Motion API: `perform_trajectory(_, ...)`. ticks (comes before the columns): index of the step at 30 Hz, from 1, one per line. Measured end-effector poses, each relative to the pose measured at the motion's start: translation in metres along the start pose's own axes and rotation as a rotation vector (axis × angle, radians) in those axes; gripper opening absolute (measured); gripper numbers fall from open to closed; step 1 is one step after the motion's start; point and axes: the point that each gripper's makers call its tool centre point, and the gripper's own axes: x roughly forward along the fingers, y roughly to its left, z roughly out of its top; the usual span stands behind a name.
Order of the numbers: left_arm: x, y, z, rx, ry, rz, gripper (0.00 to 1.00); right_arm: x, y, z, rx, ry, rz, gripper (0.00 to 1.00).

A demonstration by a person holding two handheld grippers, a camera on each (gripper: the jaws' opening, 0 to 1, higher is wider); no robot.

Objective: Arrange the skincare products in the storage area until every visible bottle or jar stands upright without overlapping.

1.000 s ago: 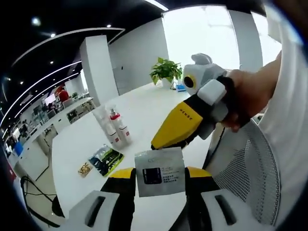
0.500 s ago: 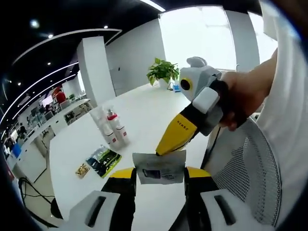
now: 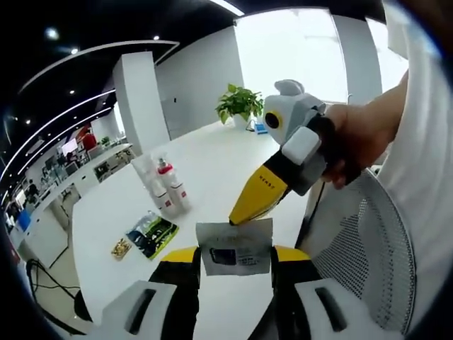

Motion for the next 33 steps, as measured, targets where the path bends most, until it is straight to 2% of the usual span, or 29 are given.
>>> perform_trajectory(7, 0.0, 0.007, 0.004, 0.003, -0.004, 0.022, 0.4, -0.005, 0.007, 0.014, -0.014, -0.048, 0.011, 0.0)
perform_trajectory(12, -0.001, 0.007, 0.003, 0.007, 0.0, 0.024, 0.4, -0.005, 0.006, 0.014, -0.029, -0.043, 0.007, 0.0)
perform_trajectory(14, -0.001, 0.009, 0.0, 0.008, 0.013, 0.029, 0.4, -0.007, 0.007, 0.017, -0.048, -0.064, 0.005, 0.0)
perform_trajectory(16, -0.002, 0.011, -0.001, -0.001, 0.018, 0.036, 0.4, -0.008, 0.01, 0.019, -0.059, -0.076, 0.014, 0.07)
perform_trajectory(19, -0.002, 0.013, -0.003, -0.005, 0.024, 0.045, 0.4, -0.004, 0.011, 0.019, -0.076, -0.072, 0.001, 0.29)
perform_trajectory(20, -0.002, 0.013, -0.003, -0.007, 0.024, 0.045, 0.4, -0.003, 0.009, 0.015, -0.107, -0.05, -0.014, 0.3)
perform_trajectory(21, -0.002, 0.013, -0.003, -0.008, 0.024, 0.046, 0.4, -0.002, 0.006, 0.009, -0.148, -0.011, -0.033, 0.28)
perform_trajectory(23, -0.002, 0.013, -0.001, -0.006, 0.022, 0.044, 0.4, 0.001, 0.006, 0.003, -0.184, 0.019, -0.045, 0.27)
perform_trajectory(27, -0.002, 0.009, 0.005, -0.001, 0.008, 0.036, 0.4, 0.009, 0.002, -0.005, -0.213, 0.059, -0.071, 0.25)
perform_trajectory(33, -0.001, 0.002, 0.011, 0.018, -0.006, 0.021, 0.4, 0.009, -0.004, -0.011, -0.237, 0.091, -0.088, 0.11)
